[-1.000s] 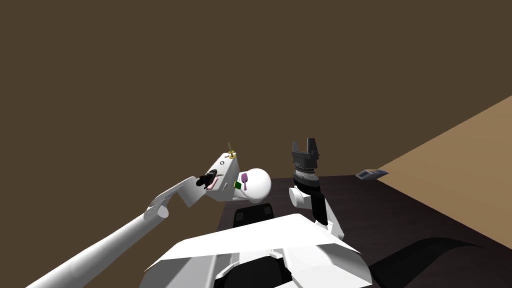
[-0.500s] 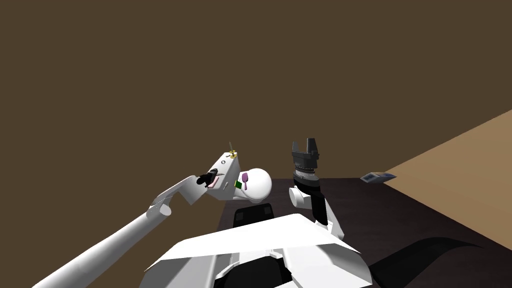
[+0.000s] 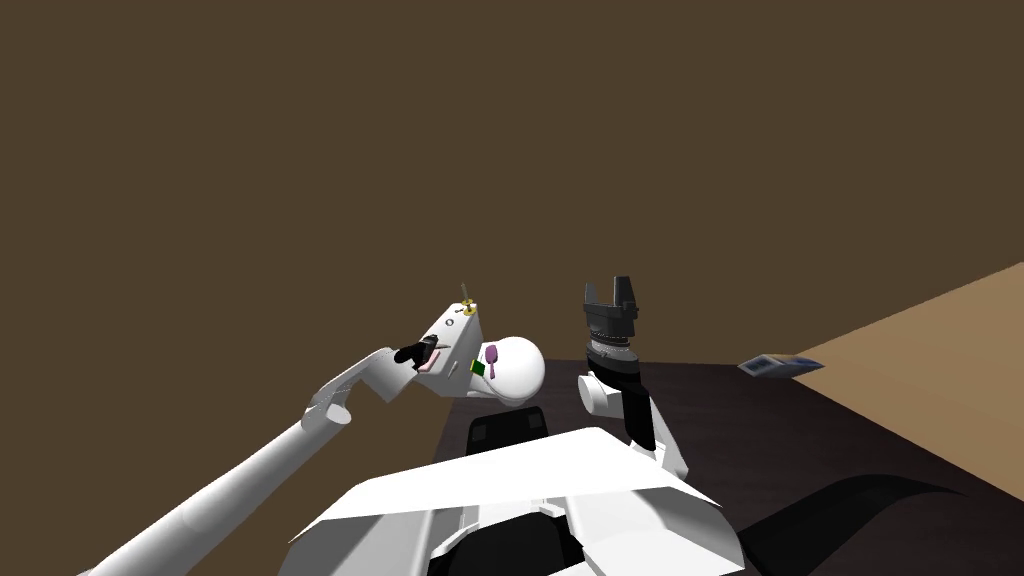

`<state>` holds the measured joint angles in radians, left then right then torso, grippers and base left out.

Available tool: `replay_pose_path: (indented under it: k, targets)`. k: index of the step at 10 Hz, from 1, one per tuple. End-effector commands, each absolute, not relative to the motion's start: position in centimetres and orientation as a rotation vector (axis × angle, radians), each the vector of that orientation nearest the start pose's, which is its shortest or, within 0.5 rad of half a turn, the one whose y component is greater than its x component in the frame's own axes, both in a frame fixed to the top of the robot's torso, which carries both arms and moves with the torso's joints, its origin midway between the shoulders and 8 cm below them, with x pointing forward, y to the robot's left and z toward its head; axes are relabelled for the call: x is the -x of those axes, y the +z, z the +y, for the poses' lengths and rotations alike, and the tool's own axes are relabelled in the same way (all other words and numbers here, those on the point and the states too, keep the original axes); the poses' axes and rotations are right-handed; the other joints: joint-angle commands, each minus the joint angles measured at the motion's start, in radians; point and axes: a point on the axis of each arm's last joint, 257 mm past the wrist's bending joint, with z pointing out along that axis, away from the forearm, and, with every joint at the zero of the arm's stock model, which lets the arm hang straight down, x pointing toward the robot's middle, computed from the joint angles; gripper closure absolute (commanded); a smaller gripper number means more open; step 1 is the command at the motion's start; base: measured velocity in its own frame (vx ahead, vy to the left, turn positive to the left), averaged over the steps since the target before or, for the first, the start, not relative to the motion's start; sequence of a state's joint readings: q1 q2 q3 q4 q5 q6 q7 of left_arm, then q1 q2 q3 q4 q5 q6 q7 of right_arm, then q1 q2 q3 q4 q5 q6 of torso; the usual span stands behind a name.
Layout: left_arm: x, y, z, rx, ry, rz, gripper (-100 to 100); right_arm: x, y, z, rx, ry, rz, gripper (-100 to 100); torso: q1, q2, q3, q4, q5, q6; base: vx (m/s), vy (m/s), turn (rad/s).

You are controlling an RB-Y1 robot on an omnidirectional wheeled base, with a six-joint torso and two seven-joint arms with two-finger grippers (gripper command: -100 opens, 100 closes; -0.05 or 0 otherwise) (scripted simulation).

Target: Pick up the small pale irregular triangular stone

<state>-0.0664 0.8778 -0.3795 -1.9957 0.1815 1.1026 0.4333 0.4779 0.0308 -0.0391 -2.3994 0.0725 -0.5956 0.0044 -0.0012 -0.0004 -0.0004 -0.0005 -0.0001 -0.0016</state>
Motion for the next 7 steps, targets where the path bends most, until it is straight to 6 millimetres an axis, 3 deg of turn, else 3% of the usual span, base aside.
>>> replay_pose_path:
  k: [1, 7]
  targets:
    - [-45.8, -28.3, 34.3, 1.397, -0.4, 1.903, 100, -29.8, 9.7, -27.1, -0.437, 1.263, 0.469, 0, 0.0, 0.0, 0.0, 0.0, 0.0, 0.0, -0.004, -0.02, 0.061]
    - [-46.9, -27.9, 33.5, 1.356, -0.422, 1.937, 100, -29.8, 9.7, -27.1, -0.437, 1.263, 0.469, 0, 0.0, 0.001, 0.0, 0.0, 0.0, 0.0, -0.006, -0.021, 0.079]
